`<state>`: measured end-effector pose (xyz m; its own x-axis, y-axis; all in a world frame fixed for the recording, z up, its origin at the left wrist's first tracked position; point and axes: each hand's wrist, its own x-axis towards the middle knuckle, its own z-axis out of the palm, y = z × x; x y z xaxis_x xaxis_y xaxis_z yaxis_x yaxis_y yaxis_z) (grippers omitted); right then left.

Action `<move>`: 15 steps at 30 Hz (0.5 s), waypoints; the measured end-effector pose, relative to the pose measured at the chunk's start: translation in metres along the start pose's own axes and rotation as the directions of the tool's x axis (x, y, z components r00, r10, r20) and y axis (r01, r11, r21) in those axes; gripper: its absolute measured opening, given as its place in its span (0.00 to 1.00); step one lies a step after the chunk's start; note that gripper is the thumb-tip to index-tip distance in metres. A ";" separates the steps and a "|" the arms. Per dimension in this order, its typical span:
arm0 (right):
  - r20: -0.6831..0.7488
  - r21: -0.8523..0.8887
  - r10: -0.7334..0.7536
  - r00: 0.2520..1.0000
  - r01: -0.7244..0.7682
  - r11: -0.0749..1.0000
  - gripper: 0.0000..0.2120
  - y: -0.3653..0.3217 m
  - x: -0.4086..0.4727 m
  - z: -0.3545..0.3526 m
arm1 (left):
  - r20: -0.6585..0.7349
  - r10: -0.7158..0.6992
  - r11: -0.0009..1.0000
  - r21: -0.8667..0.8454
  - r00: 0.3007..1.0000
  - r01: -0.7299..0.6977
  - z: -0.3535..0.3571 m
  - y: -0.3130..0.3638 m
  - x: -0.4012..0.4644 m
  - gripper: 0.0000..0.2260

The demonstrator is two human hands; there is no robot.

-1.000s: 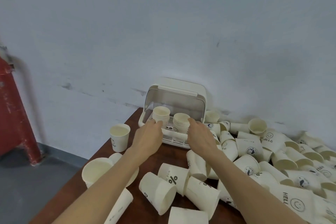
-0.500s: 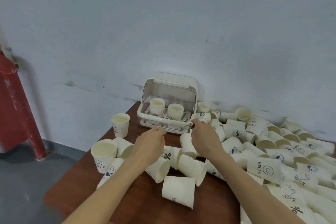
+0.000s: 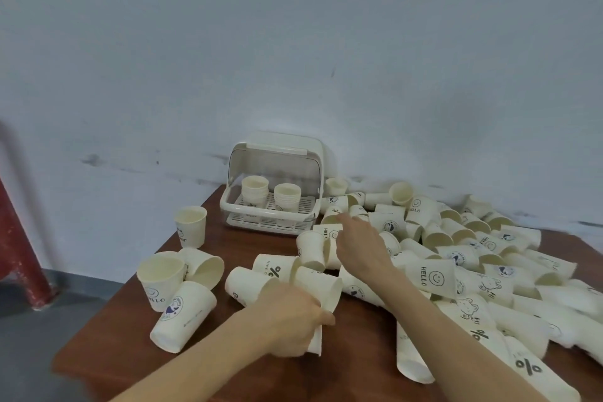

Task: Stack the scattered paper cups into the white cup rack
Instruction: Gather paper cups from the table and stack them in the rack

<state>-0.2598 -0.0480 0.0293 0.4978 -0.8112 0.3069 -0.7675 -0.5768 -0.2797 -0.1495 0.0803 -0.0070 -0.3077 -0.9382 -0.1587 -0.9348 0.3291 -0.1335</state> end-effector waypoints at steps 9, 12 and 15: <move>-0.010 0.018 -0.001 1.000 0.001 1.000 0.21 0.005 -0.006 -0.002 | 0.028 -0.004 0.994 0.105 1.000 0.001 -0.010 0.010 -0.003 0.06; -0.024 0.019 0.006 1.000 -0.006 1.000 0.21 0.010 -0.007 -0.001 | 0.004 -0.026 0.999 0.019 1.000 0.026 -0.018 0.009 -0.008 0.05; -0.023 0.017 0.032 0.999 -0.031 0.999 0.20 0.016 -0.008 -0.002 | -0.060 -0.047 0.996 -0.085 0.997 0.042 -0.031 0.005 -0.014 0.01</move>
<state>-0.2765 -0.0510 0.0238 0.4638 -0.8267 0.3186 -0.7758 -0.5526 -0.3045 -0.1554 0.0913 0.0251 -0.2737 -0.9573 -0.0930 -0.9585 0.2795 -0.0563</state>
